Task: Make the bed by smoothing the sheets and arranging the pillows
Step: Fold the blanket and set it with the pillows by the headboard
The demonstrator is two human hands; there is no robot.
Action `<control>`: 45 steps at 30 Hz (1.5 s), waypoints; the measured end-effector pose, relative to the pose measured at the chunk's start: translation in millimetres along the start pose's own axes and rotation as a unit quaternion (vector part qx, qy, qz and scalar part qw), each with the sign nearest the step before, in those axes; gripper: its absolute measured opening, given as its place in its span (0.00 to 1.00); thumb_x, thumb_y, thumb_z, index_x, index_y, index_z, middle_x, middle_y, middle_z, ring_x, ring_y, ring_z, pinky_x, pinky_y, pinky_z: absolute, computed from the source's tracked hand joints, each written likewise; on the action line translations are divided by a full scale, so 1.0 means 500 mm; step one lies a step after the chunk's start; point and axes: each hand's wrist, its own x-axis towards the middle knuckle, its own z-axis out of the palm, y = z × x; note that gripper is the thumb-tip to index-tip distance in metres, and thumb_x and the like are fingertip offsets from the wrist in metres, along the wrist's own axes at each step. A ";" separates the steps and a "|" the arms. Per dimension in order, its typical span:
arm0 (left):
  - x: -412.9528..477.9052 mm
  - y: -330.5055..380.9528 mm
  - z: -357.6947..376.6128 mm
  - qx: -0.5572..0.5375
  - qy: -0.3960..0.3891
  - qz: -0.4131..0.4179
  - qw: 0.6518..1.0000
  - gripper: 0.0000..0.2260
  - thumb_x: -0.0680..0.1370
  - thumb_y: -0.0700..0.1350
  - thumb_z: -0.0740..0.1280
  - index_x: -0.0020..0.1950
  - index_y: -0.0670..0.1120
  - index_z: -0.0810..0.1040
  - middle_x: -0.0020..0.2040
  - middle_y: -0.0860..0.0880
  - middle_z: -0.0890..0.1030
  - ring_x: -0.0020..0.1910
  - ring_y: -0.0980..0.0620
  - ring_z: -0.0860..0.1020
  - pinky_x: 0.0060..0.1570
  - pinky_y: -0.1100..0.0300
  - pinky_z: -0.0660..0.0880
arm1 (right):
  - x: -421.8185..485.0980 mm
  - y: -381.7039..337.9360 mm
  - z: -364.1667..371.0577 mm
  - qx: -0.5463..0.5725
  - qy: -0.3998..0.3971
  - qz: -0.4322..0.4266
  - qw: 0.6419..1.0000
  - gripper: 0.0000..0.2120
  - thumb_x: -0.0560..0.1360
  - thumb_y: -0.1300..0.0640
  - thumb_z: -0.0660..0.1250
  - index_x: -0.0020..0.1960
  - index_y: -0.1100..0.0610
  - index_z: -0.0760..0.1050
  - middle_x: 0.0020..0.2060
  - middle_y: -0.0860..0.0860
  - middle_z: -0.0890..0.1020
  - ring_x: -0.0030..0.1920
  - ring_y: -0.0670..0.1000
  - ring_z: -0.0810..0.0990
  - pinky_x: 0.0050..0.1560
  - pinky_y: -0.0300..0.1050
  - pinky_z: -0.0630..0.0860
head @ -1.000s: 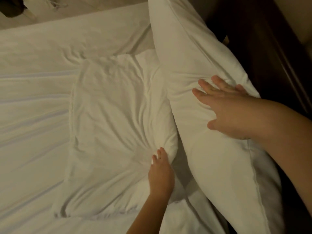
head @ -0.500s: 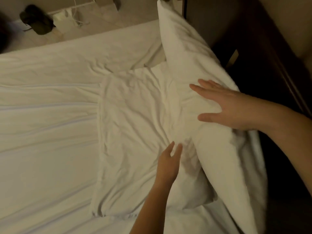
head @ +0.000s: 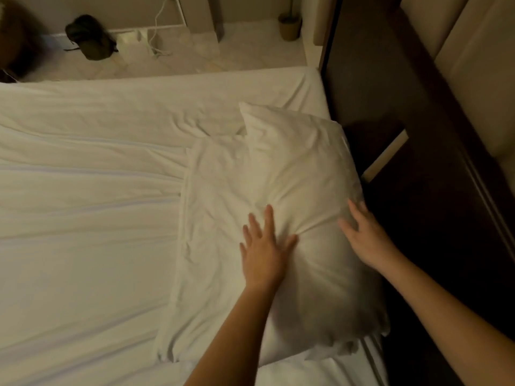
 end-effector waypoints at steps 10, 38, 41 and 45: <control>0.085 -0.152 0.001 -0.211 0.006 -0.127 0.969 0.38 0.78 0.71 0.60 0.83 0.60 0.49 0.84 0.49 0.53 0.82 0.47 0.57 0.79 0.45 0.58 | 0.032 0.095 0.065 0.143 0.059 0.060 0.986 0.44 0.73 0.27 0.64 0.81 0.34 0.45 0.82 0.45 0.55 0.79 0.54 0.60 0.76 0.51 0.58; -0.028 -0.154 -0.113 -0.061 0.097 -0.064 0.991 0.28 0.86 0.61 0.52 0.84 0.61 0.45 0.85 0.48 0.44 0.83 0.44 0.44 0.80 0.41 0.48 | -0.037 -0.019 0.173 -0.072 0.107 0.021 0.991 0.36 0.79 0.33 0.55 0.83 0.47 0.52 0.82 0.52 0.54 0.80 0.58 0.56 0.79 0.55 0.55; 0.005 -0.141 -0.102 -0.006 0.109 0.020 0.994 0.28 0.86 0.62 0.52 0.83 0.62 0.44 0.84 0.49 0.42 0.83 0.46 0.41 0.80 0.47 0.44 | -0.008 -0.088 0.188 -0.125 0.149 -0.053 0.979 0.33 0.82 0.37 0.53 0.83 0.45 0.47 0.83 0.52 0.51 0.81 0.58 0.51 0.80 0.55 0.52; 0.104 -0.135 -0.109 0.032 0.120 0.065 0.990 0.26 0.86 0.63 0.47 0.83 0.62 0.45 0.85 0.48 0.43 0.83 0.46 0.41 0.81 0.47 0.45 | 0.076 -0.169 0.210 -0.169 0.157 -0.110 0.967 0.31 0.83 0.38 0.49 0.82 0.41 0.44 0.83 0.48 0.47 0.82 0.54 0.45 0.80 0.56 0.48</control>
